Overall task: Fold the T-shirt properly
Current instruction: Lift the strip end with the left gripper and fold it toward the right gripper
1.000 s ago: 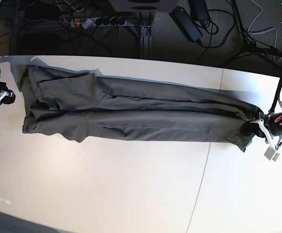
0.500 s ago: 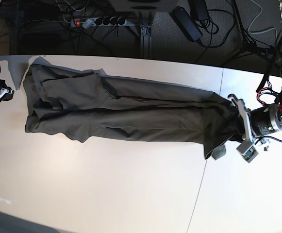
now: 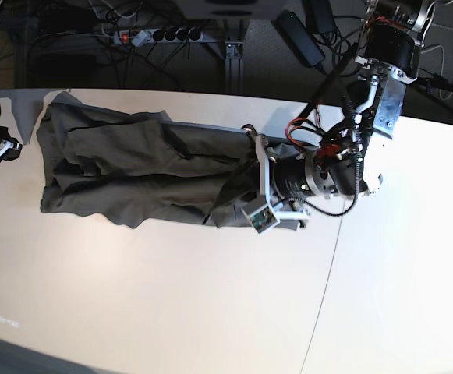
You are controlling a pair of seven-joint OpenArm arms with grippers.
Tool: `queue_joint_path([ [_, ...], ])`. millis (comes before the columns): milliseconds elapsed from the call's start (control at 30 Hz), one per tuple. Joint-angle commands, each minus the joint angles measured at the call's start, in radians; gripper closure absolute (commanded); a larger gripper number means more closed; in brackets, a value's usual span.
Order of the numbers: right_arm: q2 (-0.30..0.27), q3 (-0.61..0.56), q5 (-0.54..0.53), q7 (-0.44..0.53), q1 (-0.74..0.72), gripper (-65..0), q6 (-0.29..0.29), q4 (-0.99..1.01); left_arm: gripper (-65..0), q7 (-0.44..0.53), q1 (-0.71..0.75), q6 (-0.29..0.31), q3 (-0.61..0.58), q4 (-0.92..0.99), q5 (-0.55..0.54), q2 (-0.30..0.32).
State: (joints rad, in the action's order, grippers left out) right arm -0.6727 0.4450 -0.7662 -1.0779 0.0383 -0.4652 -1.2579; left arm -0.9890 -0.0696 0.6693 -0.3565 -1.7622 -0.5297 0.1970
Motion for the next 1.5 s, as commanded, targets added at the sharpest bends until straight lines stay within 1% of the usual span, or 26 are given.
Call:
queue_joint_path([
  [0,-0.028,0.012,-0.01,0.02,-0.014,0.0,-0.058,-0.011,0.0,0.028,-0.031,-0.006,-0.01,0.018,-0.015,-0.035],
  [133,-0.028,0.012,-0.011,0.03,-0.013,0.0,-0.058,-0.011,0.0,0.031,-0.085,-0.006,-0.036,0.155,0.021,-0.141],
  [267,-0.028,0.012,-0.011,0.026,-0.013,0.0,-0.058,-0.011,0.0,0.025,-0.131,-0.004,-0.05,0.251,0.034,-0.204],
  [300,-0.028,0.012,-0.011,0.026,-0.013,0.0,-0.058,-0.011,-4.5,0.019,-0.136,-0.005,-0.052,0.267,0.034,-0.216],
  [367,-0.028,0.012,-0.012,0.027,-0.013,0.0,-0.058,-0.011,-25.9,0.019,-0.135,-0.005,-0.057,0.291,0.034,-0.234],
  [400,-0.028,0.012,-0.012,0.027,-0.013,0.0,-0.058,-0.011,-33.6,0.02,-0.132,-0.007,-0.062,0.299,0.034,-0.239],
  [433,-0.028,0.012,-0.013,0.028,-0.013,0.0,-0.058,-0.011,-36.8,0.021,-0.129,-0.009,-0.068,0.303,0.033,-0.242],
  [567,-0.028,0.012,-0.018,0.028,-0.013,0.0,-0.058,-0.011,-36.9,0.017,-0.124,-0.053,-0.101,0.302,0.034,-0.268],
  [667,-0.028,0.012,-0.042,0.031,-0.014,0.0,-0.058,-0.011,-36.9,0.019,-0.129,-0.056,-0.106,0.302,0.035,-0.294],
  [733,-0.028,0.012,-0.041,0.033,-0.02,0.0,-0.058,-0.011,-36.9,0.02,-0.145,-0.056,-0.106,0.302,0.043,-0.297],
  [767,-0.028,0.012,-0.037,0.034,-0.022,-6.6,-0.058,-0.011,-36.9,0.02,-0.15,-0.056,-0.102,0.302,0.051,-0.296],
  [833,-0.028,0.012,-0.039,0.034,-0.021,-28.3,-0.056,-0.011,-36.9,0.019,-0.159,-0.056,-0.087,0.302,0.06,-0.296],
  [867,-0.028,0.012,-0.043,0.034,-0.021,-37.6,-0.056,-0.011,-36.9,0.019,-0.162,-0.056,-0.077,0.302,0.06,-0.296],
  [900,-0.028,0.012,-0.058,0.032,-0.021,-43.9,-0.056,-0.011,-36.9,0.02,-0.164,-0.056,-0.067,0.302,0.06,-0.296],
  [1133,-0.028,-0.01,-0.206,-0.053,-0.021,-44.3,-0.06,-0.011,-36.9,0.011,-0.165,-0.055,-0.024,0.302,0.06,-0.293],
  [1233,-0.028,-0.042,-0.226,-0.06,-0.021,-44.3,-0.06,-0.011,-36.9,0.009,-0.166,-0.056,-0.023,0.302,0.059,-0.288],
  [1367,-0.027,-0.132,-0.24,-0.059,-0.021,-44.3,-0.059,-0.011,-36.9,0.006,-0.166,-0.056,-0.023,0.302,0.06,-0.279],
  [1467,-0.009,-0.18,-0.231,-0.044,-0.021,-44.3,-0.058,-0.011,-36.9,0.005,-0.166,-0.056,-0.023,0.302,0.06,-0.277],
])
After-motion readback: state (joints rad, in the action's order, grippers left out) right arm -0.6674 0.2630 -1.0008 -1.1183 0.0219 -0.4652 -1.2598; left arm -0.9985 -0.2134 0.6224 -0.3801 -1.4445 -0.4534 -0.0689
